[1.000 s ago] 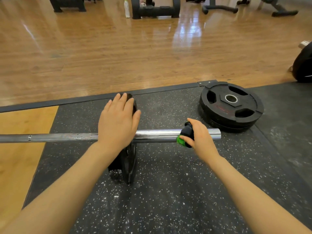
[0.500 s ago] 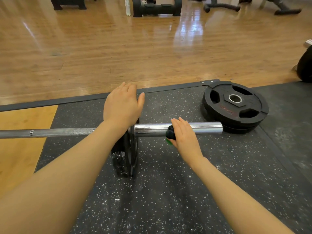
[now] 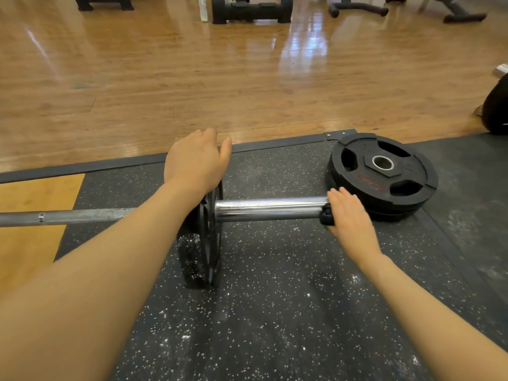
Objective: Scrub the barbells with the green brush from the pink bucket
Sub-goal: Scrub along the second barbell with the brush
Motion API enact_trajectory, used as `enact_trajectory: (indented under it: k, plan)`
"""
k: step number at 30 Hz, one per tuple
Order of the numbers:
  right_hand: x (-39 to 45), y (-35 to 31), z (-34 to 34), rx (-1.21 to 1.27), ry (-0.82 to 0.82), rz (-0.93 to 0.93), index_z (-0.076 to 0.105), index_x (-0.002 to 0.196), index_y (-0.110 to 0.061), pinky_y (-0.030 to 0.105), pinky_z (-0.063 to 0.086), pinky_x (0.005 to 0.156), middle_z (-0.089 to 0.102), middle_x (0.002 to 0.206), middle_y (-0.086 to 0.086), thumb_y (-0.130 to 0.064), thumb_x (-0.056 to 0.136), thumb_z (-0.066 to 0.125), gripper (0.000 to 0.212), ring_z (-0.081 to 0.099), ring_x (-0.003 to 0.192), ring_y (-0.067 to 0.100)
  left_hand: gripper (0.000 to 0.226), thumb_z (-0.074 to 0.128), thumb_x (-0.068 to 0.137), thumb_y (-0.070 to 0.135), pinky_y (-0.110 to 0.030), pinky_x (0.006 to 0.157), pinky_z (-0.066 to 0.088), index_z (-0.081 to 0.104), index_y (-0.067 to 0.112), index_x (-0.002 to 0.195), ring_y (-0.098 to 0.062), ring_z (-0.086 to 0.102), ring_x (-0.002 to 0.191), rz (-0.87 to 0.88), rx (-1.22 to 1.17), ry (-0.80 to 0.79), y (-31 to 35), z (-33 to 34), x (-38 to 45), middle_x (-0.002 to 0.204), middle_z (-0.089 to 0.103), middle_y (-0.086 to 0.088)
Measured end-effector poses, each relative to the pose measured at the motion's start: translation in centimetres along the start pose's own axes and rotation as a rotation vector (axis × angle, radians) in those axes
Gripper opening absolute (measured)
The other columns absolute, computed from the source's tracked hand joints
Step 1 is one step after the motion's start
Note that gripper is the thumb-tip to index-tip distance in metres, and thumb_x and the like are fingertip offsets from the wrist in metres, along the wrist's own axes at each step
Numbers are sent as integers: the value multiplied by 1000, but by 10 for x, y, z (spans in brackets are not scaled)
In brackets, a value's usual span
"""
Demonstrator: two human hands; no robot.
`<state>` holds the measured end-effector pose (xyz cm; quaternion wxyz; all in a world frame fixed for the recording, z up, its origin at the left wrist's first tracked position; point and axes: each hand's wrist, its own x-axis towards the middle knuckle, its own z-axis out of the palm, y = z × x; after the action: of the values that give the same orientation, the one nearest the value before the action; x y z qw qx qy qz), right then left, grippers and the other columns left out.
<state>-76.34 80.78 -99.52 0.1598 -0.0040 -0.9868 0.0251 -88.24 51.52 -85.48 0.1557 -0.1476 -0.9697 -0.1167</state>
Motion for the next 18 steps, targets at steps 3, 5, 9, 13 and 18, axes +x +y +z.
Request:
enact_trajectory:
  k: [3,5,9,13,18]
  plan:
    - [-4,21,-8,27,-36,21,50,130,6,53,36,107,54,132,23,-7,63,88,78,47,127,42,50,28,100,46,-37,69,38,58,7,111,-32,58,90,9,28,14,1,2,0,100,63,-11]
    - [-3,17,-8,52,-47,-4,49,131,6,51,34,108,53,134,22,-9,65,87,78,46,129,41,50,28,99,47,-35,66,35,58,8,107,-31,57,84,9,35,21,1,3,-2,95,62,-9]
    - [5,-17,0,132,-32,-102,45,135,2,43,25,112,51,137,18,-16,70,85,78,42,133,37,46,30,99,47,-34,63,32,57,9,97,-27,50,76,13,27,43,1,0,-8,88,58,-7]
    - [6,-25,-1,129,-31,-104,47,134,0,48,26,112,53,135,16,-22,73,82,74,43,133,36,45,30,99,46,-34,63,32,57,10,97,-28,53,80,28,19,48,1,-1,-12,90,59,-6]
    - [-6,13,-10,42,-32,10,49,135,-7,49,21,115,53,138,9,-33,78,77,69,39,137,28,45,32,99,46,-33,64,32,60,10,102,-29,55,85,20,35,54,2,-1,-16,94,61,-7]
